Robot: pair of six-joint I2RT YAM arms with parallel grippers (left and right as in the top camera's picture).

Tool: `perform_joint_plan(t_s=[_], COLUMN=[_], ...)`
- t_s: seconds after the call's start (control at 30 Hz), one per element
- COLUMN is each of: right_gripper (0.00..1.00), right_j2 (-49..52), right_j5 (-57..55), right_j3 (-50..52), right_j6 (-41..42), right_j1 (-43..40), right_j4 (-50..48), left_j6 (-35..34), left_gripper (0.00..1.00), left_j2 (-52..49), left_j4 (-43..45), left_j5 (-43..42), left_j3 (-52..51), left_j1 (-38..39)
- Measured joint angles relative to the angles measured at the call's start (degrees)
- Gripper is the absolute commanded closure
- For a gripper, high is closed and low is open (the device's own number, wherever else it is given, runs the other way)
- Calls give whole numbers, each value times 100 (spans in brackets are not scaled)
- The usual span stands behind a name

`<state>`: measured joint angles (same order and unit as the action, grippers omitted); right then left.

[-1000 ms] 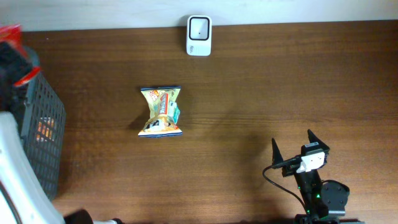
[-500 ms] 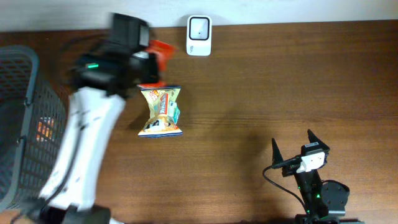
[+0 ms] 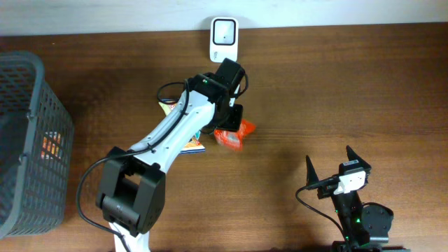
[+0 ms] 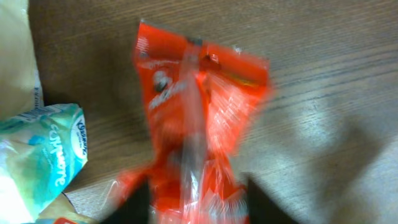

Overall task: Scan the item barcode
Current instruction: 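Place the red Hacks bag right of the wet-wipe packet, then reach into the basket and grasp the orange Kleenex pack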

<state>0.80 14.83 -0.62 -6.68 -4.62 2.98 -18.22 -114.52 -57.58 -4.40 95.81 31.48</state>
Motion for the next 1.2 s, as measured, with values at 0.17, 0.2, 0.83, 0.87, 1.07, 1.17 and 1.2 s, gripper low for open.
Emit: perform_joint_plan(t_s=[0.17, 0.2, 0.83, 0.87, 1.07, 1.17, 1.2], right_gripper=[1, 1, 1, 2, 1, 1, 1], right_j2=[0, 0, 0, 0, 0, 0, 0], right_j5=[0, 0, 0, 0, 0, 0, 0], right_j3=[0, 0, 0, 0, 0, 0, 0], right_j6=[-4, -7, -2, -2, -4, -7, -4], right_j1=[0, 0, 0, 0, 0, 0, 0], right_j4=[-2, 0, -2, -2, 0, 0, 0], left_j6=[111, 136, 192, 192, 175, 249, 313], left_gripper=[18, 13, 1, 0, 0, 0, 0], left_j2=[9, 22, 2376, 2273, 1711, 1637, 1609], left_j4=[-212, -295, -1139, -1145, -837, -468, -361], left_j5=[214, 304, 1563, 1563, 1486, 1403, 1362], left_j3=[173, 275, 2153, 2044, 1141, 713, 595], left_j1=[-66, -107, -5781, -5991, -6830, -7027, -7093])
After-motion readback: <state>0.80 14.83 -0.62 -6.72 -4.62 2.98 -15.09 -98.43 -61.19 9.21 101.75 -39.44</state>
